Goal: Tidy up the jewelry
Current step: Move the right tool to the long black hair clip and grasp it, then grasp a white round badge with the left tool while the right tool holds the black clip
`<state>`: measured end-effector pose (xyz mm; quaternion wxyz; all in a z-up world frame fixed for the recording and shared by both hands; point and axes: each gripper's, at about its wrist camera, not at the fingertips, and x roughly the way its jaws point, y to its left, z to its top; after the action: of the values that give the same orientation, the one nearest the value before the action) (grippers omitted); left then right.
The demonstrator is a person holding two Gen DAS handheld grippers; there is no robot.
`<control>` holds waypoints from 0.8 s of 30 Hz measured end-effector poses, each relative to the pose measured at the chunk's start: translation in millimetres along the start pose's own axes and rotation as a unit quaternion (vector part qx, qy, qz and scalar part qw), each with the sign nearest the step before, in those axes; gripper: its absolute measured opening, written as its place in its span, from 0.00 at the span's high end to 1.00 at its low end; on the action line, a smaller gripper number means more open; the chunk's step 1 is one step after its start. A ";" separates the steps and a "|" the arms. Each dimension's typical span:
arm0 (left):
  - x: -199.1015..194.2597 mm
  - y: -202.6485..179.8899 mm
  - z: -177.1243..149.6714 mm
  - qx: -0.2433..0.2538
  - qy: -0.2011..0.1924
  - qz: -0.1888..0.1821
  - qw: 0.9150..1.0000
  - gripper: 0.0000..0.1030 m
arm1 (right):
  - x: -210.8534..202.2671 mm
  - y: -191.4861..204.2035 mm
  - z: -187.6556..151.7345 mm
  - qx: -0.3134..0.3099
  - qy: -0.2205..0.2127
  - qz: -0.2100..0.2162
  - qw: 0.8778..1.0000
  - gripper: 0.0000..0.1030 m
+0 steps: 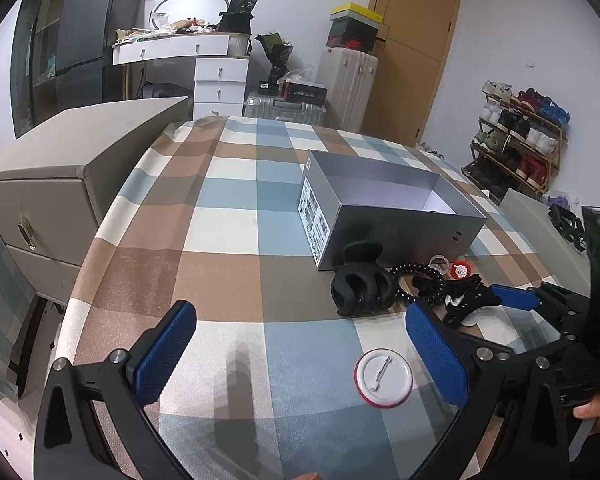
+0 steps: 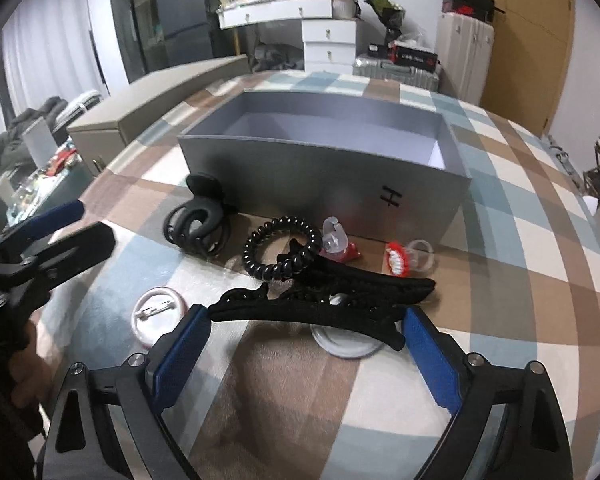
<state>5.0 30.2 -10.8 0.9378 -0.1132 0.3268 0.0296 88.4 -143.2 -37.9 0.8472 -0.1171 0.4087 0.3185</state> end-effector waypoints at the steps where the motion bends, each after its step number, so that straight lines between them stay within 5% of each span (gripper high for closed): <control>1: 0.2 -0.6 -0.1 0.002 0.001 0.000 1.000 0.01 | -2.8 -2.7 -0.6 0.006 -0.003 0.012 1.000 0.06; 12: 7.2 -26.3 -4.2 0.067 0.042 0.027 0.997 0.01 | -33.2 -27.4 -1.6 0.044 -0.071 0.057 0.995 0.06; 18: 12.2 -39.3 -11.0 0.104 0.087 -0.006 0.991 0.01 | -36.3 -31.6 -2.7 0.050 -0.072 0.056 0.995 0.06; 24: 5.9 -46.3 -14.8 0.131 0.088 -0.031 0.987 0.03 | -37.6 -32.4 -3.3 0.048 -0.072 0.056 0.995 0.06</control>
<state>6.7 -18.4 -16.8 0.9124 -0.0020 0.4058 -0.0525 89.6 -186.4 -13.1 0.8599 -0.0301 0.3674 0.3532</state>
